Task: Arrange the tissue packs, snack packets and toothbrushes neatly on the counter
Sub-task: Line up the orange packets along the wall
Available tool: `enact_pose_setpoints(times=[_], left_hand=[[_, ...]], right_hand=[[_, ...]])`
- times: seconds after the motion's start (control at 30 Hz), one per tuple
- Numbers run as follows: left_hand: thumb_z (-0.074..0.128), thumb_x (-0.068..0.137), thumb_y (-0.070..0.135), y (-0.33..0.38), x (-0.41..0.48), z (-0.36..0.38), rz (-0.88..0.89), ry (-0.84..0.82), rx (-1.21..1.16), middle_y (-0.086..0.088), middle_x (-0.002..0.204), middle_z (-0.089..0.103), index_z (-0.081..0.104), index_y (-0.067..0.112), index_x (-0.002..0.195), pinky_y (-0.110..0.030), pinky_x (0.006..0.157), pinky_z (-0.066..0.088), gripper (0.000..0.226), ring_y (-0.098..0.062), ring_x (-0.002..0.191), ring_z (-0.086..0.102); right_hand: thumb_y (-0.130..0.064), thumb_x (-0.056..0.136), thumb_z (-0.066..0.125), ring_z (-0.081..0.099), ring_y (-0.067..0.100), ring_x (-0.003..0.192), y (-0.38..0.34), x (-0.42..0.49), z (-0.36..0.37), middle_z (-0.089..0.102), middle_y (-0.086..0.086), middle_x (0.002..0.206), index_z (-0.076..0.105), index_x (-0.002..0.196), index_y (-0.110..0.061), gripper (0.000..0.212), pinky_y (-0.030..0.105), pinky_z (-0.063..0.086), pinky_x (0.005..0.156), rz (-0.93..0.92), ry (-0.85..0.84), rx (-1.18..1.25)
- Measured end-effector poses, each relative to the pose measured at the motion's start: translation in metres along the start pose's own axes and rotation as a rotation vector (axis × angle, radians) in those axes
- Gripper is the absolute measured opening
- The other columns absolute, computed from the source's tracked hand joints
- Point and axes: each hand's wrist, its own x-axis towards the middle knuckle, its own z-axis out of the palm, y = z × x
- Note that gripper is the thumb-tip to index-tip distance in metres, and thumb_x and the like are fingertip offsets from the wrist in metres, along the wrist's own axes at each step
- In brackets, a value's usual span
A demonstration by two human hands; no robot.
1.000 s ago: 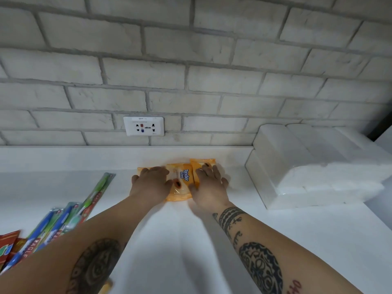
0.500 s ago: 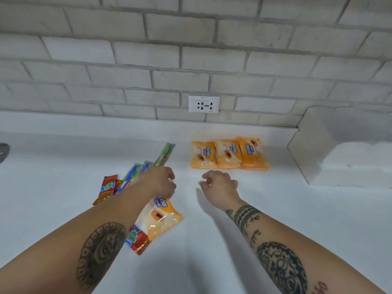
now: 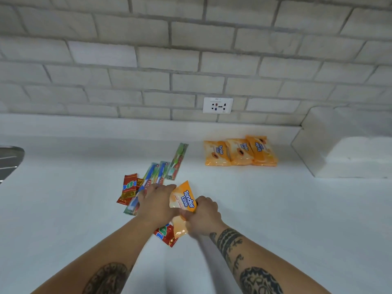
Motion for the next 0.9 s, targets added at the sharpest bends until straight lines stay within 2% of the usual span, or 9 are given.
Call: enact_pose_setpoints(times=[0.07,0.17,0.3,0.37,0.47,0.53,0.6,0.77,0.9], left_hand=[[0.078,0.077,0.061,0.004,-0.001,-0.002,0.051,0.050,-0.088,0.005,0.150,0.051,0.042,0.037,0.152,-0.048,0.116,0.028,0.086,-0.021,0.142,0.039],[0.083,0.084,0.028,0.010,0.001,-0.012,0.113,0.062,-0.497,-0.001,0.139,0.053,0.052,0.029,0.147,-0.034,0.102,0.047,0.070,-0.020,0.125,0.057],[0.078,0.091,0.027,0.024,-0.002,-0.028,0.038,-0.003,-0.970,0.004,0.127,0.061,0.058,0.026,0.134,-0.043,0.096,0.058,0.048,-0.021,0.109,0.068],[0.080,0.090,0.026,0.029,0.001,-0.031,0.013,-0.054,-1.037,-0.002,0.116,0.073,0.063,0.022,0.119,-0.049,0.094,0.060,0.033,-0.023,0.101,0.073],[0.082,0.087,0.013,0.036,0.004,-0.036,-0.027,-0.101,-1.153,-0.010,0.100,0.079,0.068,0.016,0.106,-0.054,0.091,0.061,0.024,-0.029,0.094,0.077],[0.082,0.086,0.007,0.041,0.007,-0.040,-0.030,-0.128,-1.188,-0.014,0.098,0.079,0.067,0.012,0.099,-0.053,0.087,0.062,0.020,-0.031,0.090,0.077],[0.080,0.085,0.002,0.047,0.009,-0.044,-0.034,-0.116,-1.224,-0.018,0.099,0.077,0.064,0.012,0.092,-0.047,0.082,0.063,0.021,-0.031,0.085,0.076],[0.079,0.087,0.004,0.060,0.015,-0.048,-0.004,-0.140,-1.359,-0.014,0.100,0.079,0.064,0.013,0.098,-0.041,0.080,0.062,0.020,-0.026,0.086,0.075],[0.074,0.093,0.008,0.071,0.023,-0.042,-0.012,-0.134,-1.401,-0.013,0.095,0.075,0.056,0.016,0.091,-0.037,0.073,0.058,0.020,-0.029,0.087,0.072]], right_hand=[[-0.057,0.084,0.067,0.058,0.024,0.099,0.005,-0.005,0.000,0.061,-0.005,0.101,0.045,0.095,-0.032,0.035,0.040,0.049,0.084,0.024,0.014,0.139],[-0.040,0.087,0.071,0.064,0.023,0.094,0.014,-0.016,-0.008,0.065,-0.010,0.093,0.041,0.090,-0.032,0.031,0.044,0.052,0.086,0.011,0.094,0.326],[-0.028,0.081,0.079,0.071,0.013,0.096,0.022,-0.032,-0.028,0.069,-0.007,0.110,0.053,0.120,-0.028,0.047,0.043,0.057,0.094,-0.096,0.169,0.593],[-0.030,0.078,0.080,0.071,0.011,0.098,0.026,-0.037,-0.036,0.073,-0.008,0.110,0.060,0.122,-0.028,0.049,0.043,0.057,0.095,-0.126,0.170,0.591],[-0.034,0.074,0.083,0.073,0.012,0.094,0.029,-0.045,-0.048,0.076,-0.007,0.103,0.067,0.106,-0.027,0.036,0.039,0.058,0.092,-0.115,0.157,0.574],[-0.038,0.081,0.080,0.073,0.009,0.089,0.024,-0.049,-0.057,0.076,-0.006,0.099,0.066,0.102,-0.024,0.029,0.034,0.058,0.087,-0.118,0.158,0.587],[-0.045,0.089,0.073,0.070,0.012,0.089,0.020,-0.049,-0.064,0.075,-0.003,0.099,0.065,0.101,-0.022,0.027,0.037,0.056,0.085,-0.133,0.194,0.582],[-0.042,0.090,0.070,0.072,0.018,0.089,0.019,-0.041,-0.076,0.076,-0.004,0.093,0.068,0.091,-0.025,0.017,0.047,0.059,0.087,-0.121,0.311,0.604],[-0.039,0.090,0.073,0.072,0.015,0.087,0.028,-0.033,-0.084,0.076,-0.006,0.092,0.070,0.091,-0.025,0.014,0.045,0.059,0.087,-0.109,0.311,0.593]])
